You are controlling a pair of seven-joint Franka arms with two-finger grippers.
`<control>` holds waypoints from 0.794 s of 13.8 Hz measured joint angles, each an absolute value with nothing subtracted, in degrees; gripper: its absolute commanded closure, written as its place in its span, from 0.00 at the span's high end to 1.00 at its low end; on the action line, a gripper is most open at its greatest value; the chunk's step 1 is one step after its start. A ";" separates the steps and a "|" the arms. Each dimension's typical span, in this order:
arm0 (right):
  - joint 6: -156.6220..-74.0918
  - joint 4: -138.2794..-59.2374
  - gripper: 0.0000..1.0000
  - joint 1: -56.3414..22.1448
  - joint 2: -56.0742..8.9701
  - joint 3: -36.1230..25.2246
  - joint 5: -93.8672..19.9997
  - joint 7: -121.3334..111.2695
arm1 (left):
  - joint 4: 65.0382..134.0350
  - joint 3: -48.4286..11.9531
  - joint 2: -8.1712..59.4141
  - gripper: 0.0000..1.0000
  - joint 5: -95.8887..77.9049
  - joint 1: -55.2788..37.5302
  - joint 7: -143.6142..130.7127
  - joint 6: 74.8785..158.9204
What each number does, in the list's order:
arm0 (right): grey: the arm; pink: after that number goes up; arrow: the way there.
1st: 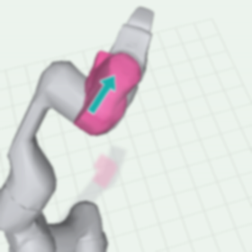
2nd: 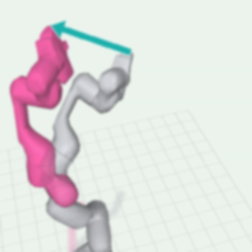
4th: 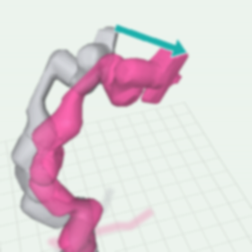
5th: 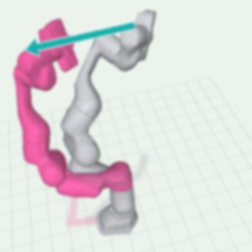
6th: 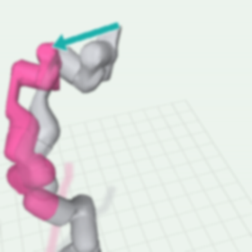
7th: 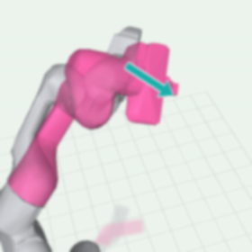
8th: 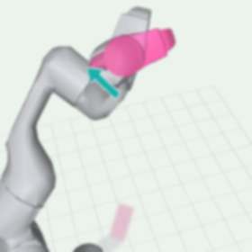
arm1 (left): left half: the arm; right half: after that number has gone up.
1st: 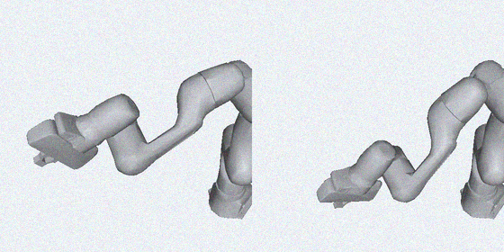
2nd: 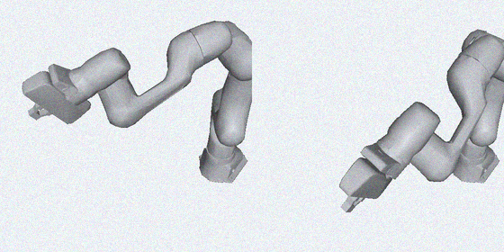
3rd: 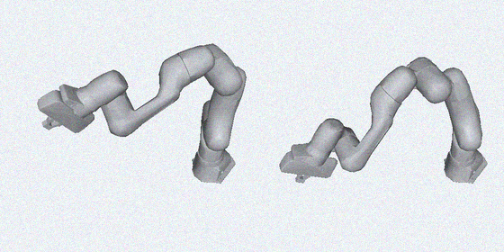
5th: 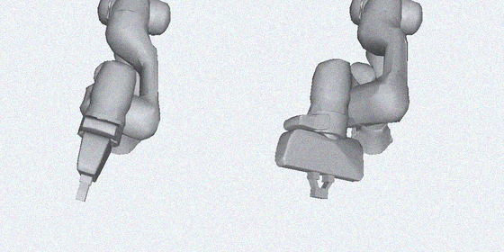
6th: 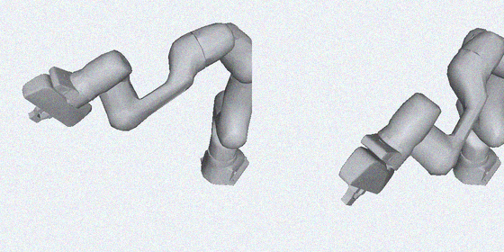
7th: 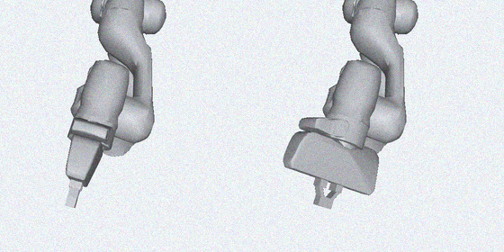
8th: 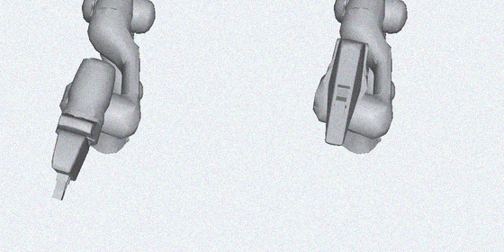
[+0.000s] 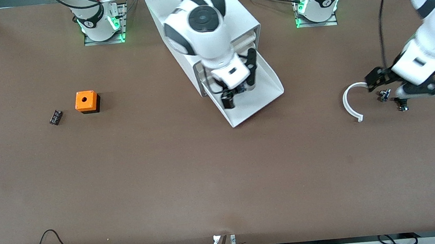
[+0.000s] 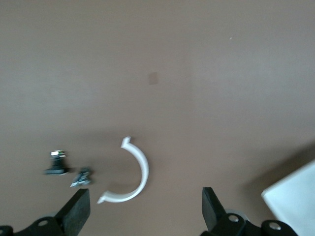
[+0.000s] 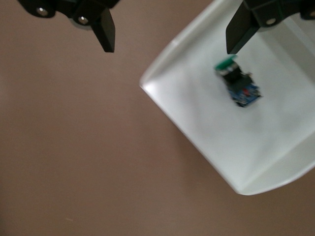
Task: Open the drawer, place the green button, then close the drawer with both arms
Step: 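Release the button in the drawer while the left gripper reaches the drawer, then push the drawer shut with the left gripper while the right gripper withdraws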
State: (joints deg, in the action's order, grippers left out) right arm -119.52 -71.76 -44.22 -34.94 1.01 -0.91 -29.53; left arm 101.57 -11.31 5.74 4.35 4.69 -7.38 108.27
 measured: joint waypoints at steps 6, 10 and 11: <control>-118.85 -73.26 1.00 -33.84 -33.07 -1.53 -1.03 -8.26 | 107.86 -14.55 16.17 1.00 4.35 -3.39 -31.21 123.31; -110.54 -75.19 1.00 -27.55 -28.09 -1.66 -1.02 4.77 | 108.28 -14.62 23.74 1.00 4.35 -8.92 -41.89 129.21; -107.44 -75.63 1.00 -26.24 -26.78 -1.70 -1.01 8.30 | 108.30 -14.60 25.53 1.00 4.35 -10.03 -44.04 131.16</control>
State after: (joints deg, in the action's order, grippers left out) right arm -107.44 -75.63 -26.24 -26.78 -1.70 -1.01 8.30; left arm 108.30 -14.60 25.53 4.35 -10.03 -44.04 131.16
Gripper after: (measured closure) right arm 0.000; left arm 0.000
